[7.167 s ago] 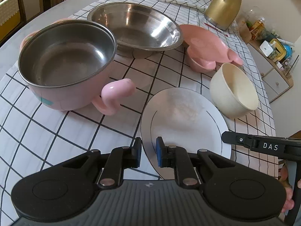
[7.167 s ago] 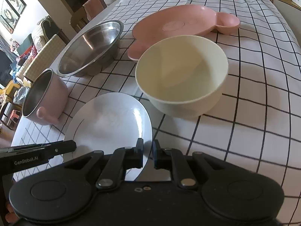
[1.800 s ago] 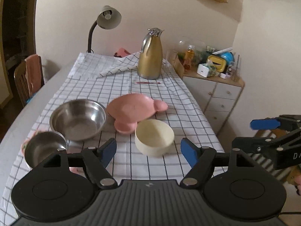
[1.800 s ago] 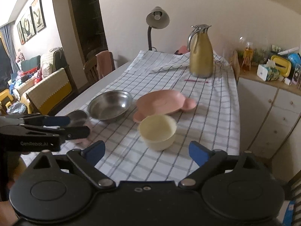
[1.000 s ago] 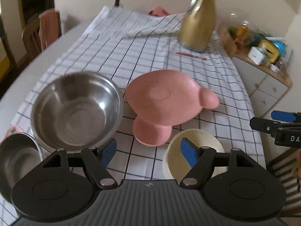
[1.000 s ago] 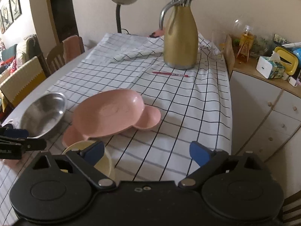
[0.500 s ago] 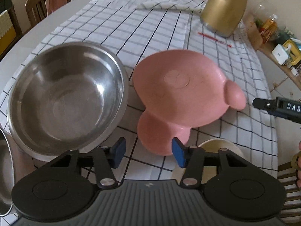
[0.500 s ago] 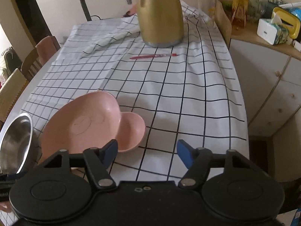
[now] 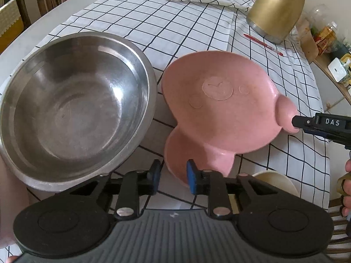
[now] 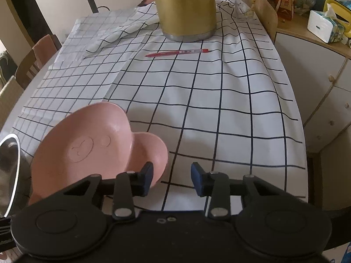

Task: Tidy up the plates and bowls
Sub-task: 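Close the left gripper on the pink bear-shaped plate rim, then carry the pink bear-shaped plate with the left gripper toward the white plates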

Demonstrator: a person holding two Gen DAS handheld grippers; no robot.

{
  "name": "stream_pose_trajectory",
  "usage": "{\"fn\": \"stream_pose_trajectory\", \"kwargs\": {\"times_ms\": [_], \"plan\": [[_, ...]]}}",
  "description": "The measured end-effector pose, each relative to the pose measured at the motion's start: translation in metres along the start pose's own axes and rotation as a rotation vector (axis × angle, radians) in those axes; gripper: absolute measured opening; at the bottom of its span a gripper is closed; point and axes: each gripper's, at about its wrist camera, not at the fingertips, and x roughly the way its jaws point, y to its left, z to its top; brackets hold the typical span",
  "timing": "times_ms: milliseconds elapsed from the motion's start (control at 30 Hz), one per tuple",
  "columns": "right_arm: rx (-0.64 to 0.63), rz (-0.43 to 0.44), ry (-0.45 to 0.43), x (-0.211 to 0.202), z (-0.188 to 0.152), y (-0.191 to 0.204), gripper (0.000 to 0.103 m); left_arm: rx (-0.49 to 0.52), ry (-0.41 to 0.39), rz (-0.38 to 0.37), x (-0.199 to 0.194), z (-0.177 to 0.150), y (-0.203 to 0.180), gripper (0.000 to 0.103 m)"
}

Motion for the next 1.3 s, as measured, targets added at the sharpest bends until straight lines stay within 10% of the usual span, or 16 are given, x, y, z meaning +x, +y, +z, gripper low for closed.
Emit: {"fn": "stream_pose_trajectory", "kwargs": {"times_ms": [300,1300], "plan": [[-0.116,-0.027,-0.013,0.009,-0.003,0.015,0.011,0.007,-0.007,0.015,0.003,0.002,-0.002,0.011],[-0.056,-0.014,-0.113,-0.107,-0.034,0.012,0.011,0.066,-0.09,-0.024,-0.098,-0.018,-0.016,0.01]]}}
